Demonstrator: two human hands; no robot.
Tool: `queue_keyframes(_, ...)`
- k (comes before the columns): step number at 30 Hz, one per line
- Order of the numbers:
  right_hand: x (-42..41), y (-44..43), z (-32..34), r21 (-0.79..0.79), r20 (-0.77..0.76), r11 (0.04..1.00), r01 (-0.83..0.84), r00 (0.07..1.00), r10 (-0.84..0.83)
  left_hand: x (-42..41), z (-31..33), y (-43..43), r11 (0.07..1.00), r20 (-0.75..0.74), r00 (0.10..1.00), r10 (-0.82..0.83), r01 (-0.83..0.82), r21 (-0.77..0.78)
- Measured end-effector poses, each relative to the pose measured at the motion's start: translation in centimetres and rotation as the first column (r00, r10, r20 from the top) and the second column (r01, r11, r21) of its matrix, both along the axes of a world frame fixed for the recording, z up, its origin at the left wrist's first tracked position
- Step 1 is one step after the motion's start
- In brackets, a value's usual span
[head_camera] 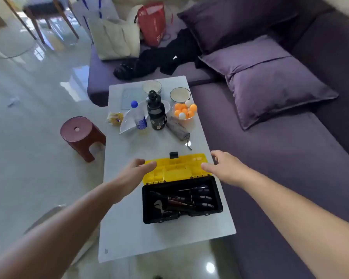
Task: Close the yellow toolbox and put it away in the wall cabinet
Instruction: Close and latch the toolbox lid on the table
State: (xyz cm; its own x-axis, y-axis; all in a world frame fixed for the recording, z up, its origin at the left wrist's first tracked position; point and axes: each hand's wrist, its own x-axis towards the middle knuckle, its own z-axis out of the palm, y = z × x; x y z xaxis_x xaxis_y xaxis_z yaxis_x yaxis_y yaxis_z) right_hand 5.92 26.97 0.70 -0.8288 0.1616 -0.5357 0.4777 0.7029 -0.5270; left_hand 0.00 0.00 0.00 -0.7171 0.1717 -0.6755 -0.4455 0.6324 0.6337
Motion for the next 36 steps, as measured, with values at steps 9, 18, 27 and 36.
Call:
queue_keyframes(9, -5.6, 0.2, -17.1, 0.081, 0.085, 0.992, 0.095, 0.991, -0.102, -4.4, -16.7, -3.2, 0.989, 0.157, 0.977, 0.148, -0.145, -0.029)
queue_keyframes(18, -9.5, 0.9, -23.5, -0.118, 0.1, 0.903, 0.414, 0.909, -0.404, -7.5, -22.0, -2.1, 0.868, 0.325, 0.862, 0.389, -0.462, 0.184)
queue_keyframes(27, -9.5, 2.4, -19.3, -0.393, 0.017, 0.673, 0.626, 0.737, -0.676, -9.2, -18.5, -3.3, 0.849, 0.247, 0.892, 0.378, -0.441, 0.291)
queue_keyframes(36, -1.4, 1.0, -15.5, -0.46, -0.043, 0.691, 0.557, 0.763, -0.645, -2.3, -13.9, -5.4, 0.894, 0.097, 0.981, 0.17, -0.195, 0.404)
